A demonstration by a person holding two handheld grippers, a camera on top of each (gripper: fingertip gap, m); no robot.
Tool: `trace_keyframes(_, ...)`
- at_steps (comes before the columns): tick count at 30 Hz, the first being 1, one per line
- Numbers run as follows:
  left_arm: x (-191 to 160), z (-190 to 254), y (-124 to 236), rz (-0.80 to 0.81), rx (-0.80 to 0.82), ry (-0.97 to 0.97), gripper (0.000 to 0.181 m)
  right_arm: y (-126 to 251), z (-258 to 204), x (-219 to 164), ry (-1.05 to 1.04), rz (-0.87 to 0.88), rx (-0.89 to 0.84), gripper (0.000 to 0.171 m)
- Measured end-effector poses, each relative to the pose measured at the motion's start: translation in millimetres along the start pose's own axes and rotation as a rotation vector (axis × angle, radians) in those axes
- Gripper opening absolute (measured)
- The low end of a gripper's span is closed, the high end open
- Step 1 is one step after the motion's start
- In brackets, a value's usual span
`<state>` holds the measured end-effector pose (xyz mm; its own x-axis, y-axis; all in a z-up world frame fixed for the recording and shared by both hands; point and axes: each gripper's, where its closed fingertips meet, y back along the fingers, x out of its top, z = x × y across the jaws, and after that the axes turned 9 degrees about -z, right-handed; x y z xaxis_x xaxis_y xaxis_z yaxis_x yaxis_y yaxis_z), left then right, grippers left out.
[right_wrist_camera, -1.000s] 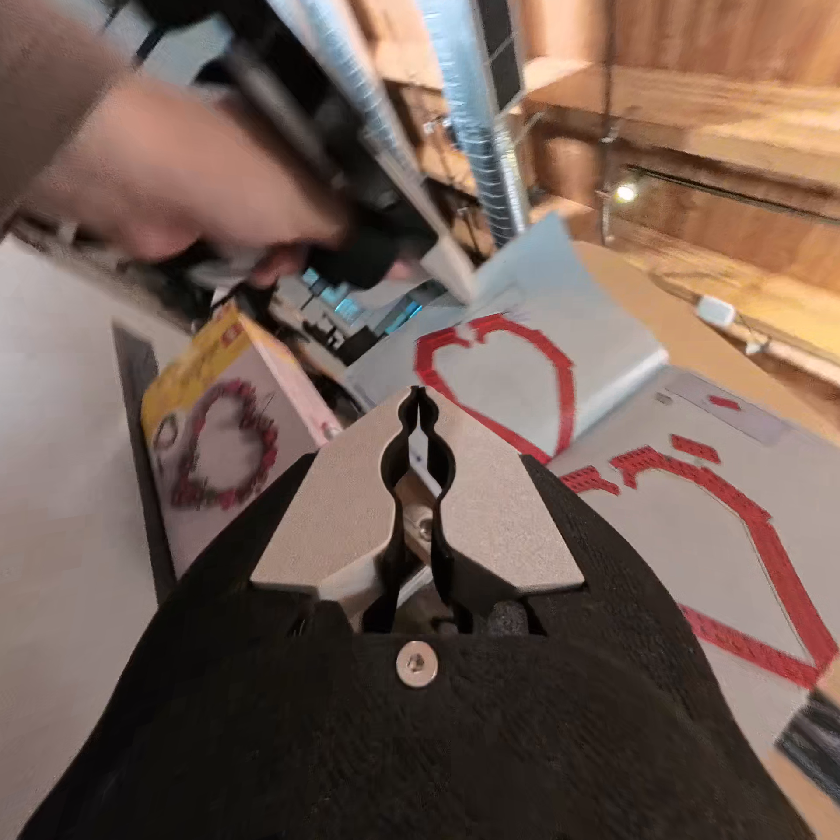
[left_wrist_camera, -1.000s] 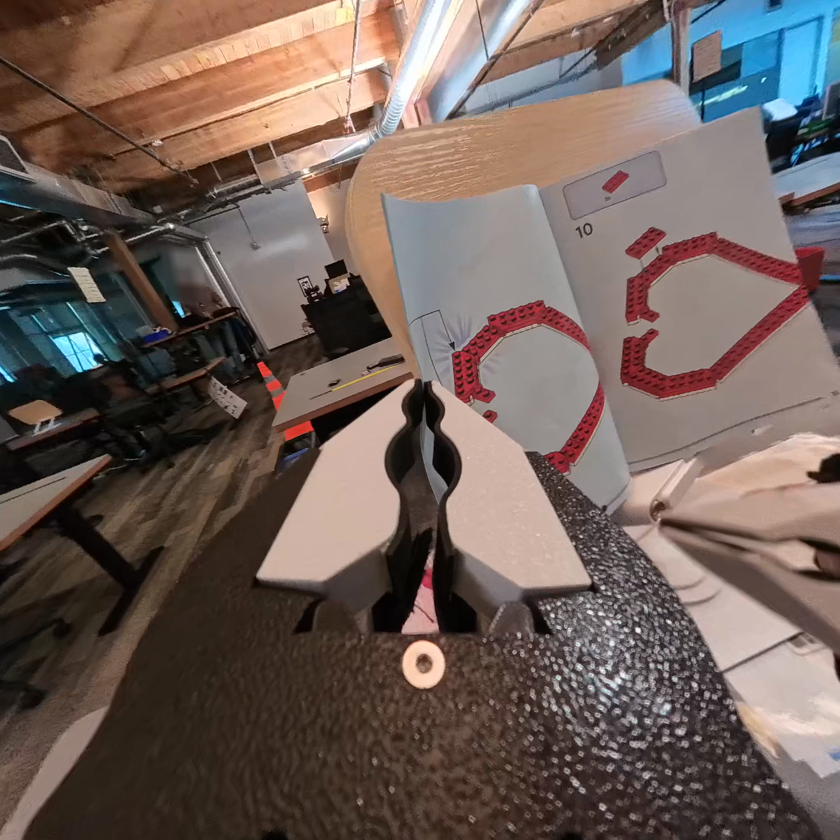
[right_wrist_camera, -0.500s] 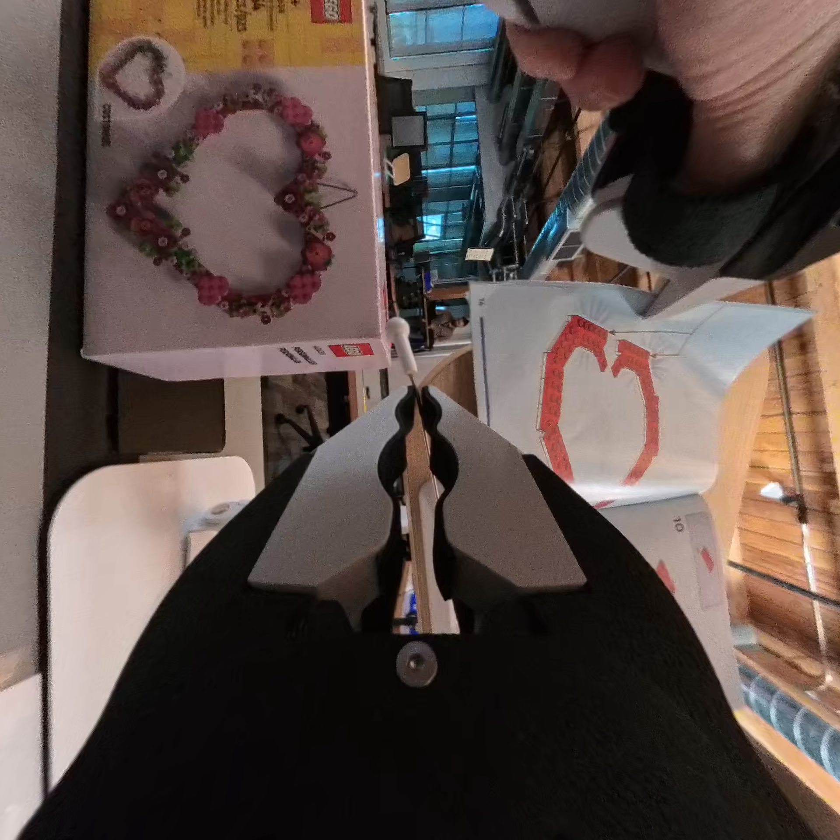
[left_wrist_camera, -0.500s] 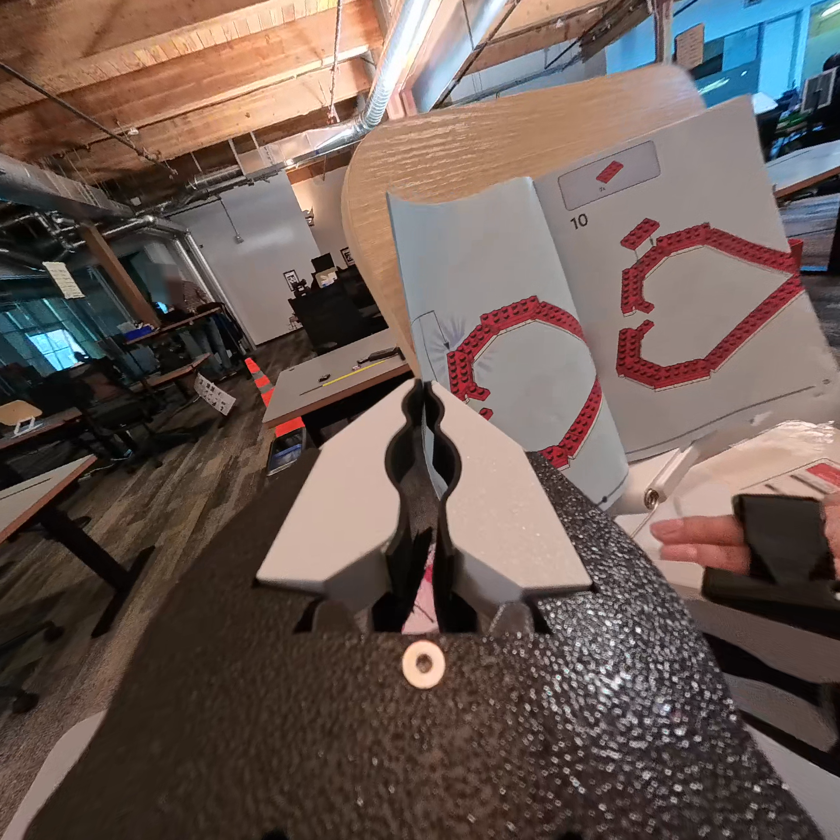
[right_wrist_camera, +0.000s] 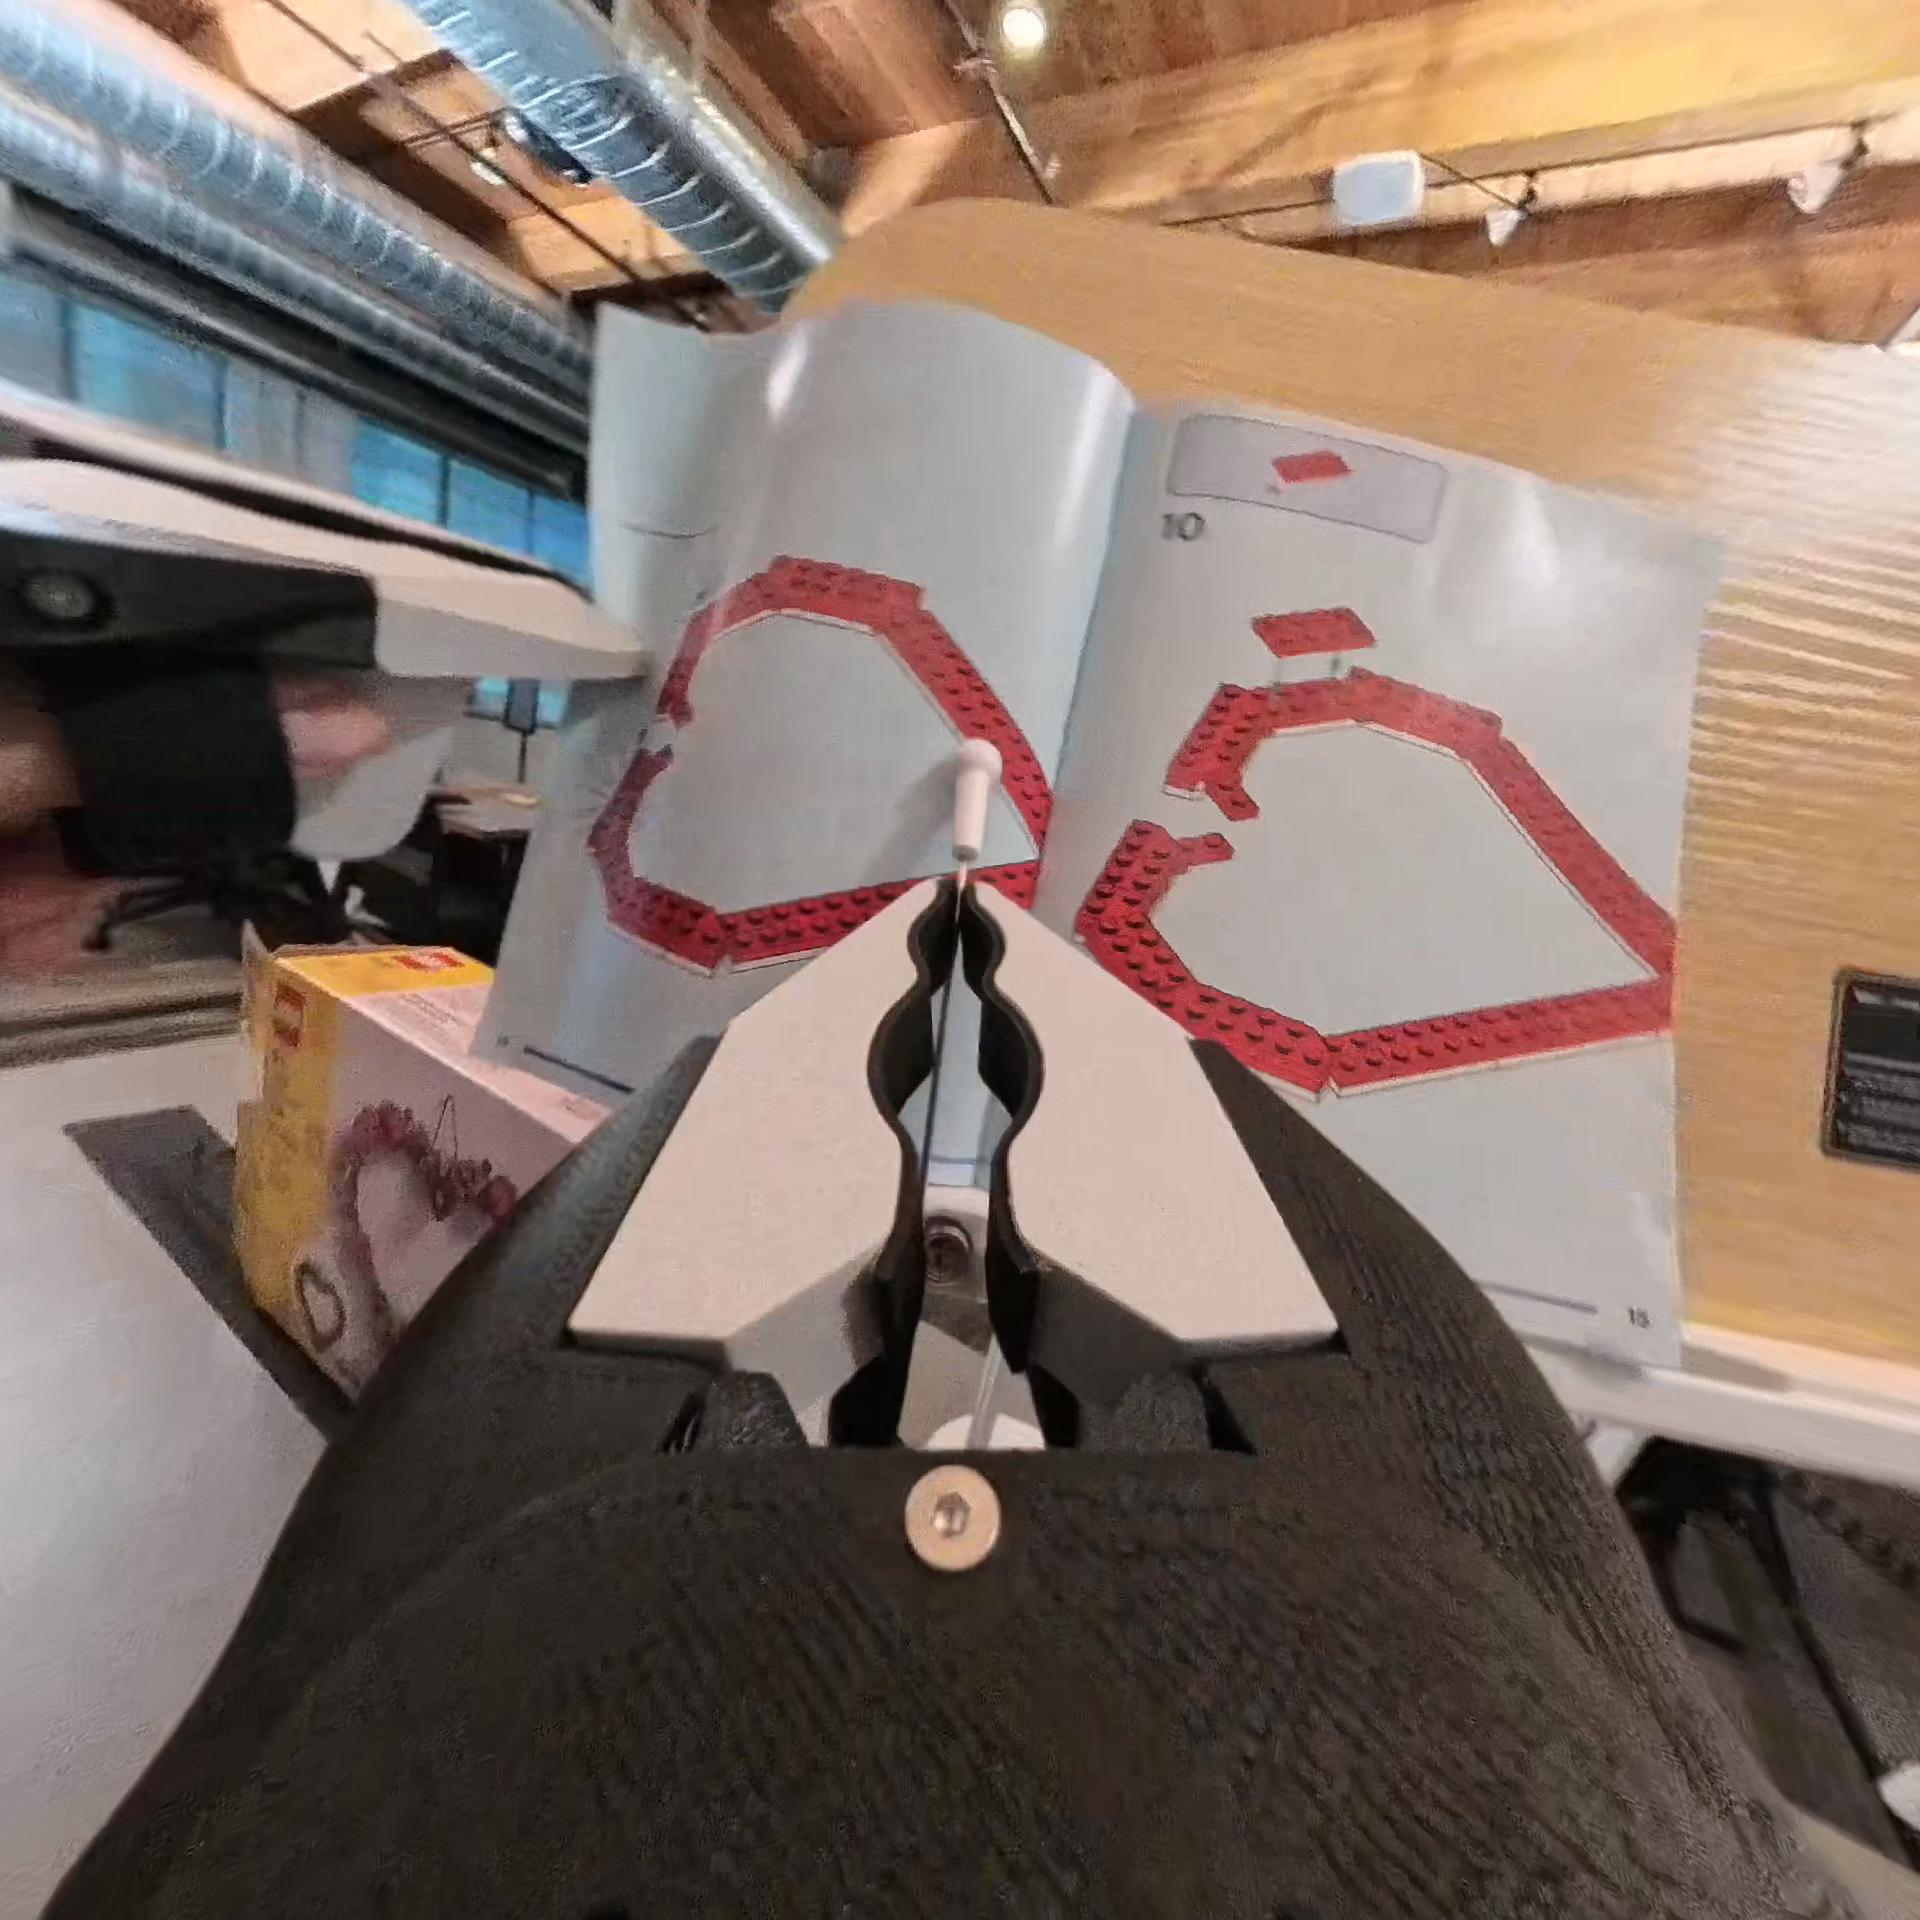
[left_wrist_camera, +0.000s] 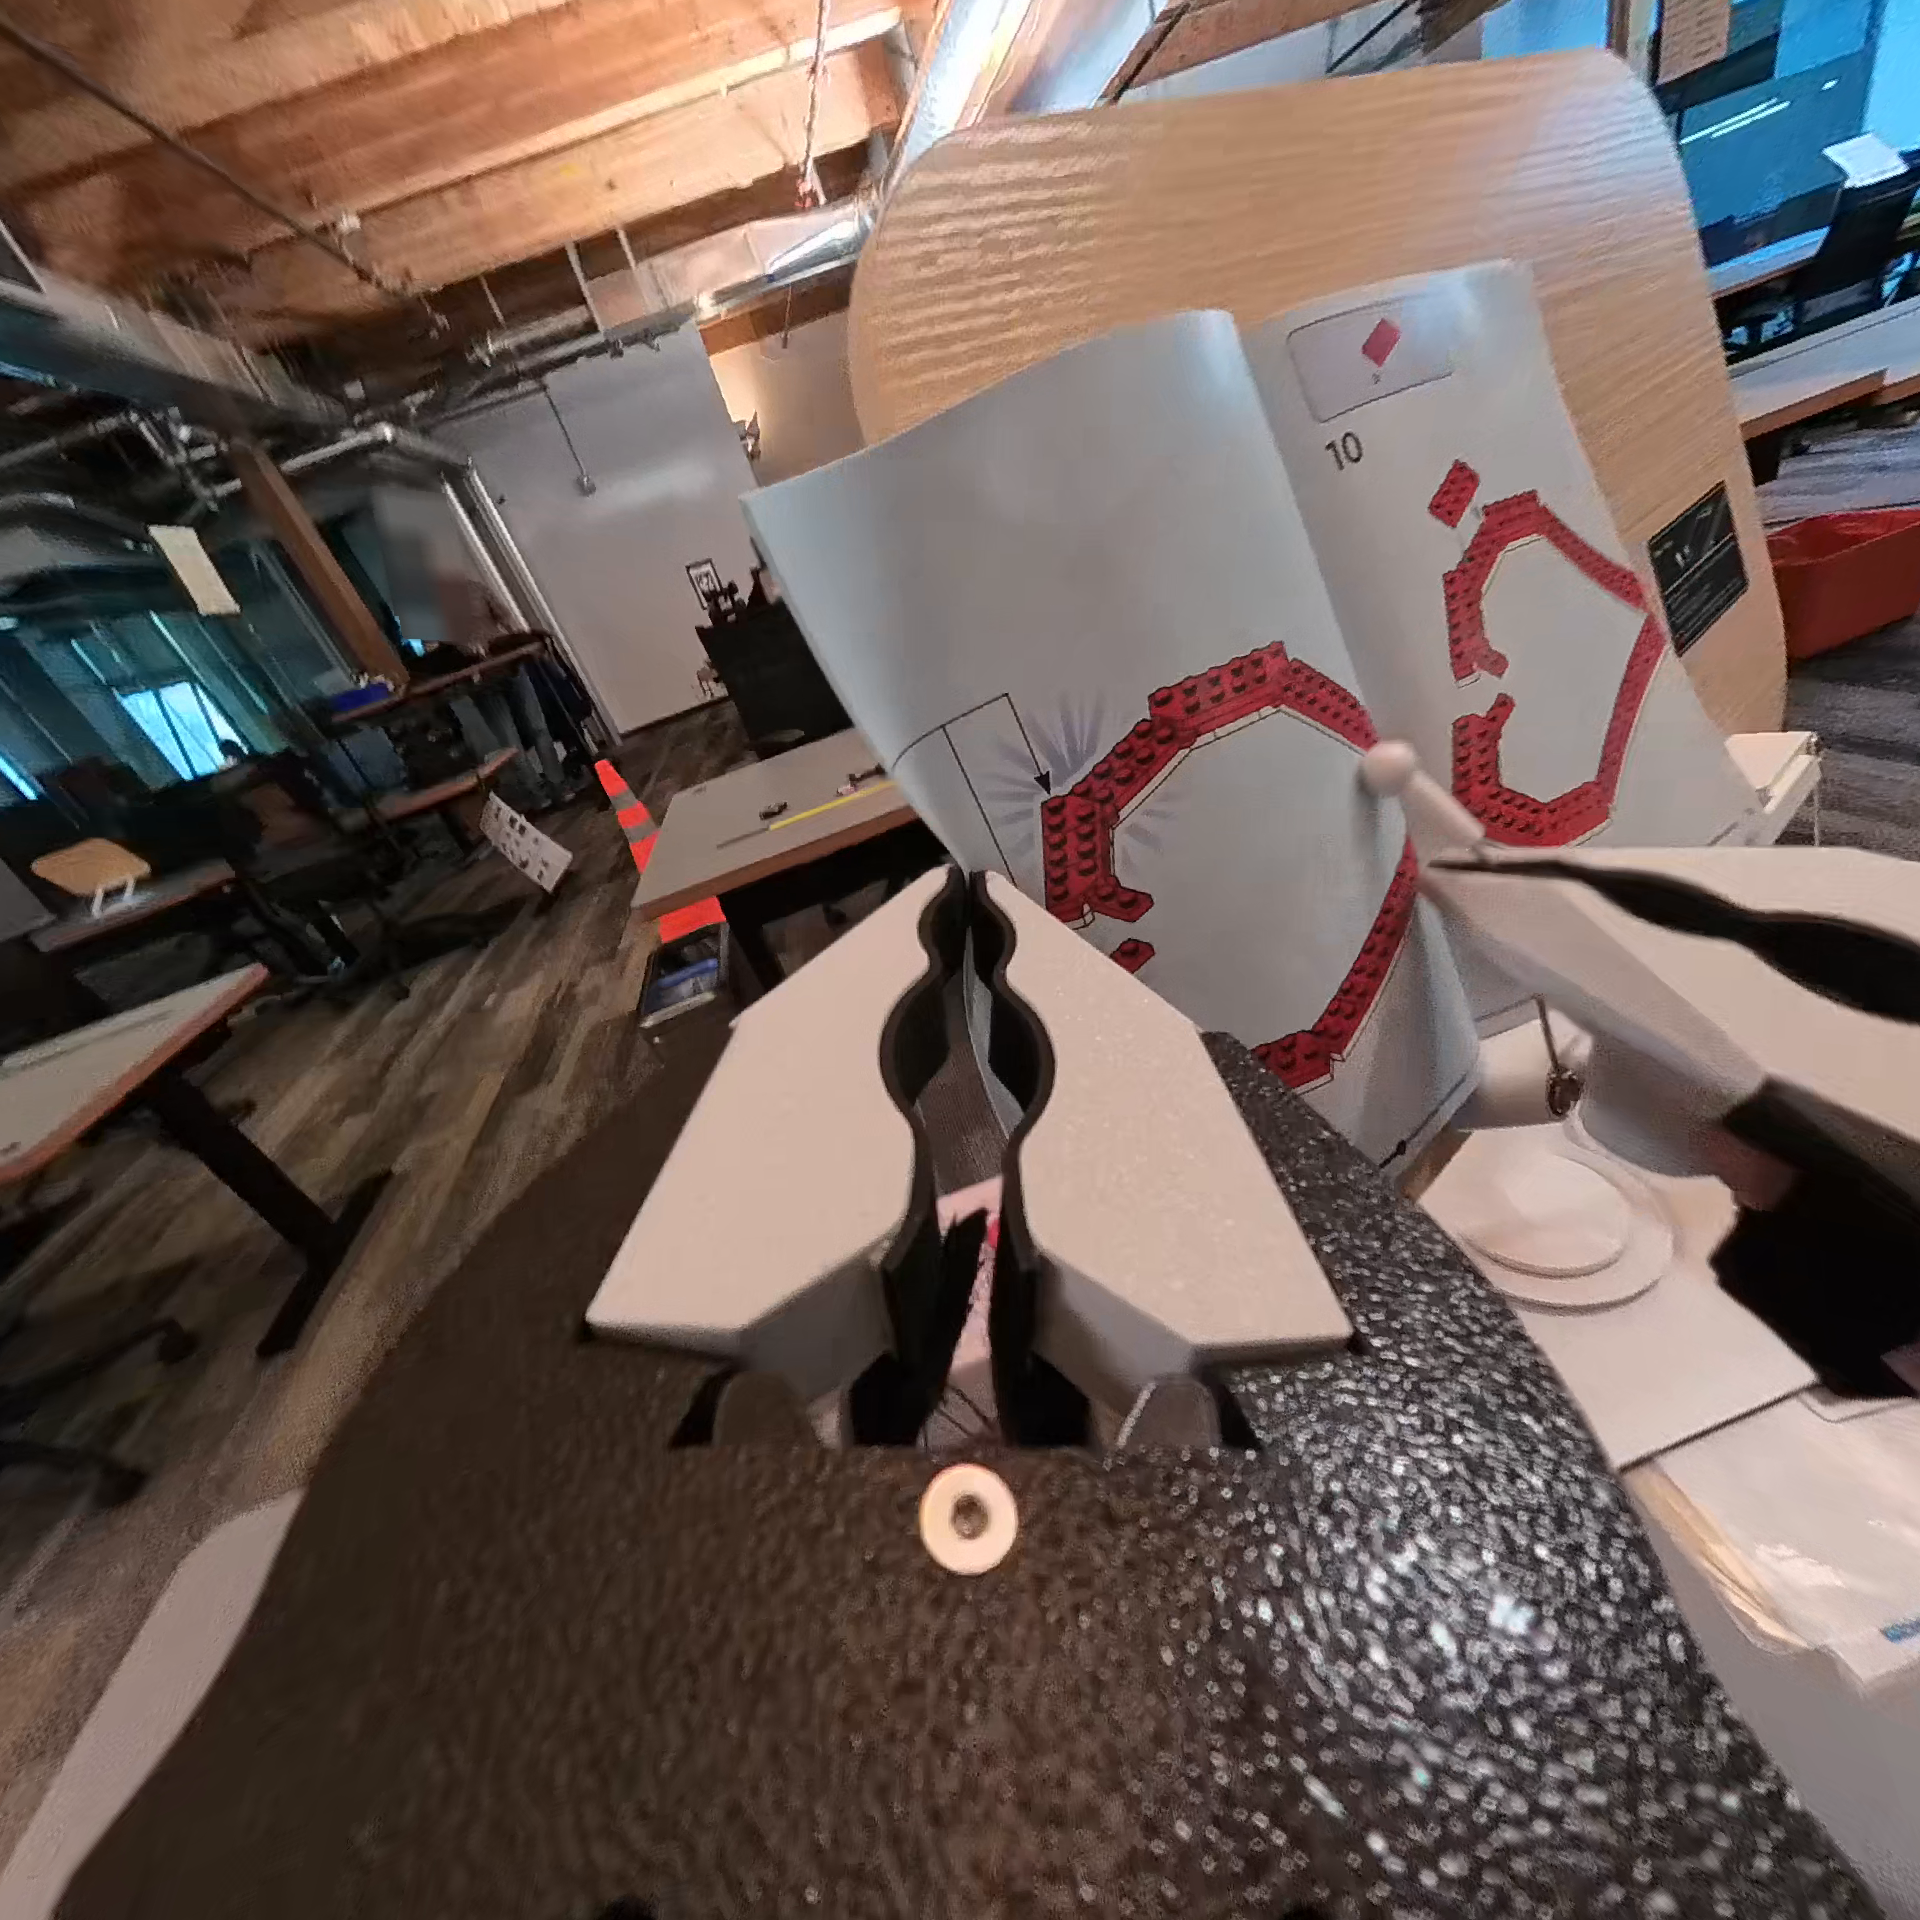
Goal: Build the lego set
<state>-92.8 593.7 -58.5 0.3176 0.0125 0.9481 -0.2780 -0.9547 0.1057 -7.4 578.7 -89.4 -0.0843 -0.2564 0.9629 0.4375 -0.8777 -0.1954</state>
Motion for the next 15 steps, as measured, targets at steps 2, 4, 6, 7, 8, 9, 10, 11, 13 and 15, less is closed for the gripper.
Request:
trace_keyframes(2,-5,0,0,-0.024,-0.006,0.039,0.000,-1,7,-2,-0.061,-0.021,-0.044,0.000)
trace_keyframes(4,-6,3,-1,-0.029,-0.032,0.061,0.000,-2,14,-4,-0.060,-0.051,-0.099,0.000)
trace_keyframes(6,-4,6,-3,-0.030,-0.060,0.064,0.000,-3,16,-5,-0.033,-0.075,-0.116,0.000)
trace_keyframes(7,-2,6,-4,-0.034,-0.062,0.062,0.000,-3,17,-6,-0.007,-0.082,-0.125,0.000)
trace_keyframes(8,0,6,-5,-0.041,-0.058,0.056,0.000,-3,17,-6,0.020,-0.090,-0.128,0.000)
trace_keyframes(9,1,5,-6,-0.052,-0.048,0.050,0.000,-4,17,-6,0.041,-0.103,-0.131,0.001)
trace_keyframes(10,1,3,-8,-0.068,-0.037,0.053,0.001,-4,17,-7,0.050,-0.119,-0.128,0.001)
trace_keyframes(11,0,1,-9,-0.085,-0.023,0.072,0.008,-4,17,-7,0.048,-0.128,-0.122,0.004)
trace_keyframes(13,-4,-7,-5,-0.105,0.013,0.150,0.021,-1,18,-7,0.009,-0.129,-0.113,0.013)
trace_keyframes(15,-4,-11,7,-0.071,0.031,0.250,0.043,6,23,-7,-0.055,-0.112,-0.102,0.025)
